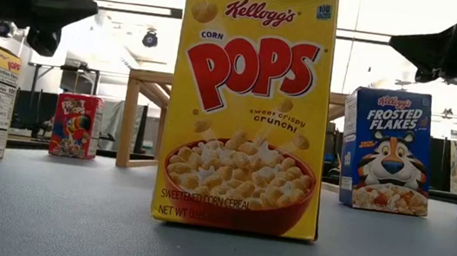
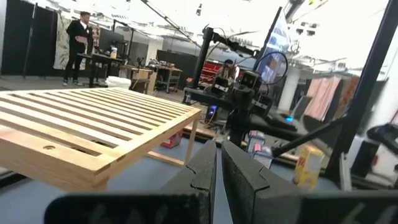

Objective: Stack cereal on shelf
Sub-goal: Put the top left red cereal box on the shelf

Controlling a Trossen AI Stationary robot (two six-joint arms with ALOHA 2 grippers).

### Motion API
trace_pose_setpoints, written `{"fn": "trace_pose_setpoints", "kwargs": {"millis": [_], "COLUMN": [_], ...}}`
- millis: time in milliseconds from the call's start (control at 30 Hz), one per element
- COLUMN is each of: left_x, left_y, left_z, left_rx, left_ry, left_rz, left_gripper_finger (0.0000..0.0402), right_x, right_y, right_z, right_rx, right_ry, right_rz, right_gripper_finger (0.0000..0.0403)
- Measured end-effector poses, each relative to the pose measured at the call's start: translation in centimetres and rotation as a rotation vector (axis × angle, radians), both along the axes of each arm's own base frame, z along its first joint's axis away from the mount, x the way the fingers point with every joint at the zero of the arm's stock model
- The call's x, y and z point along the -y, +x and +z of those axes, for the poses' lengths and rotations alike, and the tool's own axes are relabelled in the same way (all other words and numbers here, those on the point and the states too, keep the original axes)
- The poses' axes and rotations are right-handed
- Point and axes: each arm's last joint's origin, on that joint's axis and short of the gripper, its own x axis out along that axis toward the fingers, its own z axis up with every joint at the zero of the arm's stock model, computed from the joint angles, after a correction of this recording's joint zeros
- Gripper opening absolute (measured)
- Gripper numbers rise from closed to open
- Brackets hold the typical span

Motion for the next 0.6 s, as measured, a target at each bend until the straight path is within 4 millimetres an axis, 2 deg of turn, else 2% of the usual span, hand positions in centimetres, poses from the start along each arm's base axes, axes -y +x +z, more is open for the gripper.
{"fn": "trace_pose_setpoints", "kwargs": {"millis": [300,500,600], "left_x": [-0.02,-0.36,-0.42], "left_y": [-0.04,-0.16,-0.22], "left_z": [0.18,0.19,0.38], "left_rx": [0.020,0.040,0.027], "left_ry": [-0.015,-0.111,-0.086], "left_rz": [-0.001,0.108,0.128], "left_gripper_finger": [0.0009,0.0009,0.0009], "right_x": [0.00,0.00,0.00], "right_y": [0.00,0.00,0.00], "right_z": [0.00,0.00,0.00], "right_rx": [0.000,0.000,0.000], "right_ry": [0.000,0.000,0.000], "right_rz": [0.000,0.000,0.000], "right_gripper_finger": [0.0009,0.0009,0.0009]}}
